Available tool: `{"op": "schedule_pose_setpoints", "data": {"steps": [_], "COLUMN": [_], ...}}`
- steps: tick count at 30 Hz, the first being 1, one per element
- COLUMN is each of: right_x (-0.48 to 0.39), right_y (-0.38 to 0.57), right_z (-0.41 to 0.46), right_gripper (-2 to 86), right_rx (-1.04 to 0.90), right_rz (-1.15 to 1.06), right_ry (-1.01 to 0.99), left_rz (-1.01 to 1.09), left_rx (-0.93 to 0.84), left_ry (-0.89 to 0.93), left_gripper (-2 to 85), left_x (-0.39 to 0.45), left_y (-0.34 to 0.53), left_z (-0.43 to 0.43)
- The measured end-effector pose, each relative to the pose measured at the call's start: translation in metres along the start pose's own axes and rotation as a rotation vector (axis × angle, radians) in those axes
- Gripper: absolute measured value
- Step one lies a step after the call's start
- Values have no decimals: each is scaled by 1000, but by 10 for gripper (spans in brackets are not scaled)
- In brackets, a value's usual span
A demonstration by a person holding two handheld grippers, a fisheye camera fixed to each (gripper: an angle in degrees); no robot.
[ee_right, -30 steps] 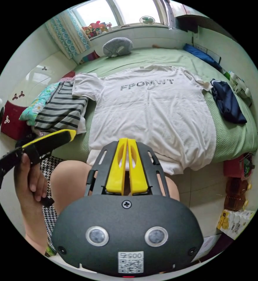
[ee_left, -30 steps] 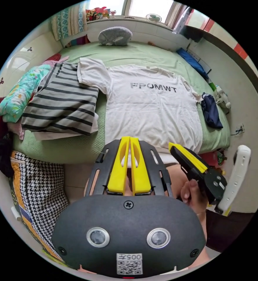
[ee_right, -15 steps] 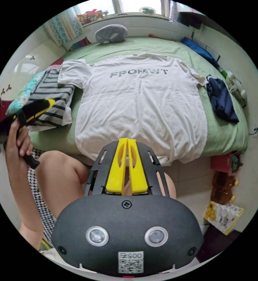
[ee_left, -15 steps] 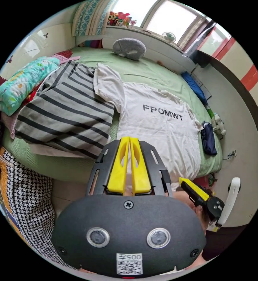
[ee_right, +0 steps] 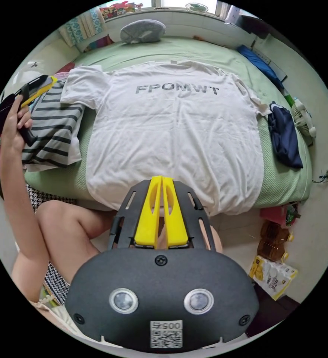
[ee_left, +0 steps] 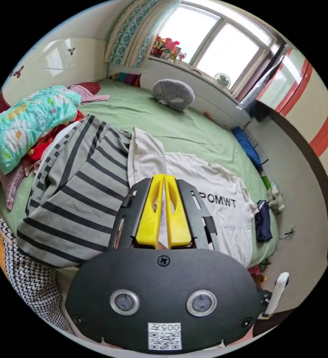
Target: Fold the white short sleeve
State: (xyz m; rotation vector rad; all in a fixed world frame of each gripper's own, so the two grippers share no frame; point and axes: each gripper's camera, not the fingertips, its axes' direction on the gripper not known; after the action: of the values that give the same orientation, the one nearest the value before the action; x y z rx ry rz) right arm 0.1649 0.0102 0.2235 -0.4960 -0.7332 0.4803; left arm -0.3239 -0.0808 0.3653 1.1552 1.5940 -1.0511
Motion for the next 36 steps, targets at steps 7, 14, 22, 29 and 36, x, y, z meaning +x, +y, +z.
{"op": "schedule_pose_setpoints", "data": {"steps": [7,14,22,29,36], "right_x": [-15,-64,-151,-228,-293], "right_y": [-52,-140,-222,-310,-375], "right_z": [17,0,-30,-4,40], "right_gripper": [-12,-13,-11,7,56], "right_rx": [60,198,387,267,120], "right_rz": [-44,-168,-383,-474,-480], "right_ry": [-191,-328,-398,-365,-302], "left_rz": [88,194,187,67,40], "left_rx": [-204,-338,-335,-316,-305], "left_ry": [-218,-226,-190,24,31], "left_gripper": [-4,38,119,124,115], "left_x": [-7,-20,-56,-108,-133], "left_y": [-6,-20,-37,-46,-54], "left_z": [44,67,81,87,101]}}
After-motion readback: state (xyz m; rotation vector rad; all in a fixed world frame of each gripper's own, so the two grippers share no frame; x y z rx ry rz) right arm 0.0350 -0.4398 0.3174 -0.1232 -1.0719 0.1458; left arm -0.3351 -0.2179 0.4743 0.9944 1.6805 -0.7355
